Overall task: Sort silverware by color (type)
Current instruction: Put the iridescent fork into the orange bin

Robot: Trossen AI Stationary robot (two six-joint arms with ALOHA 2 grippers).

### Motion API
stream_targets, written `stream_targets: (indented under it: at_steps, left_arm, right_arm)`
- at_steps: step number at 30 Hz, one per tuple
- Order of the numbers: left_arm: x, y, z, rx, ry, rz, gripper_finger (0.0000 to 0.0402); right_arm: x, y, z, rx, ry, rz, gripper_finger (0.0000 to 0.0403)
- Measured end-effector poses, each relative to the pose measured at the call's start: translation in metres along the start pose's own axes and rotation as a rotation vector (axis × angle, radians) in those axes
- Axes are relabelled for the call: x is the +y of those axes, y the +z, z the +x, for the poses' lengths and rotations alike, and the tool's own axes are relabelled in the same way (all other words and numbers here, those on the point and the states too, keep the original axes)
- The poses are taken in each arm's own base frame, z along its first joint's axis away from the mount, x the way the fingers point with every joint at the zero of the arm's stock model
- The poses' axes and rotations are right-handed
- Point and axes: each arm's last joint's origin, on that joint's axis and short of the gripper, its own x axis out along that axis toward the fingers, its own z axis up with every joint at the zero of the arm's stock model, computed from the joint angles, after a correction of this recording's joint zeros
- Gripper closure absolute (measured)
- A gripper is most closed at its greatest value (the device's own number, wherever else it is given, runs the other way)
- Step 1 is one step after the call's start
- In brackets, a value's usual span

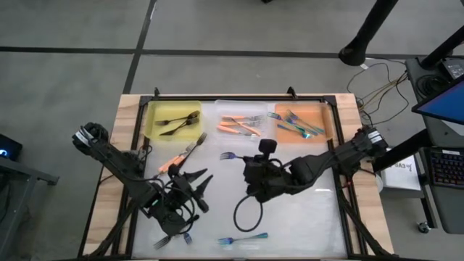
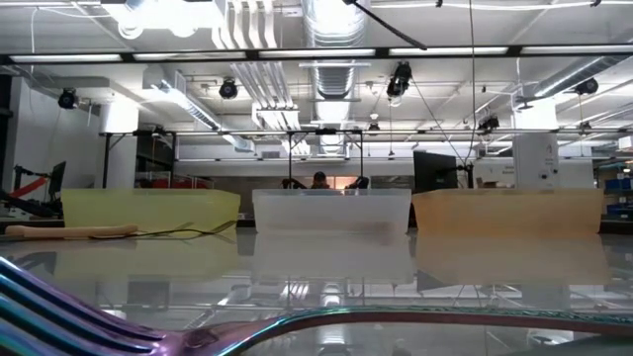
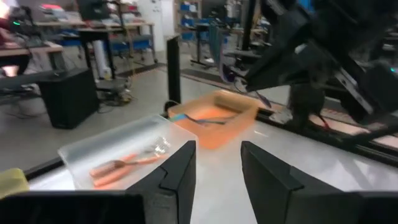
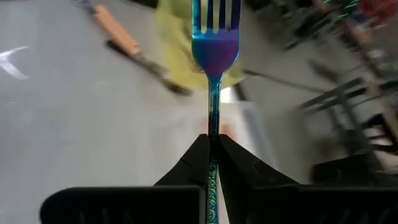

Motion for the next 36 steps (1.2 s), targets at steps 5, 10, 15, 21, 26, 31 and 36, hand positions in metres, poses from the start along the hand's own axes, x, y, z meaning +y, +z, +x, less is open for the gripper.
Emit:
stream_targets:
  at_steps: [5, 10, 15, 21, 26, 31, 36]
  left_arm:
    - [0.002, 0.003, 0.013, -0.014, 0.051, -0.013, 0.0289]
    - [0.006, 0.005, 0.03, -0.001, 0.083, -0.026, 0.0266]
    - [0.006, 0.006, 0.034, 0.003, 0.088, 0.012, 0.0233]
    - [0.01, 0.01, 0.033, -0.109, 0.222, 0.007, 0.0214]
    - [0.012, 0.011, 0.041, -0.116, 0.253, -0.017, 0.0213]
    - [0.013, 0.011, 0.048, -0.119, 0.274, -0.027, 0.0216]
    - [0.015, 0.015, 0.053, -0.123, 0.291, -0.047, 0.0219]
  right_arm:
    - [0.01, 0.007, 0.01, -0.053, -0.096, -0.084, 0.0391]
    - [0.014, 0.014, 0.022, -0.08, -0.111, -0.184, 0.0391]
    - [0.006, 0.014, 0.032, -0.055, -0.144, -0.207, 0.0391]
    - [-0.004, 0.014, 0.039, -0.029, -0.232, -0.201, 0.0391]
    - [-0.008, 0.019, 0.043, -0.051, -0.25, -0.18, 0.0391]
    - [-0.01, 0.027, 0.043, -0.105, -0.245, -0.158, 0.0391]
    - [-0.01, 0.029, 0.042, -0.126, -0.245, -0.119, 0.0391]
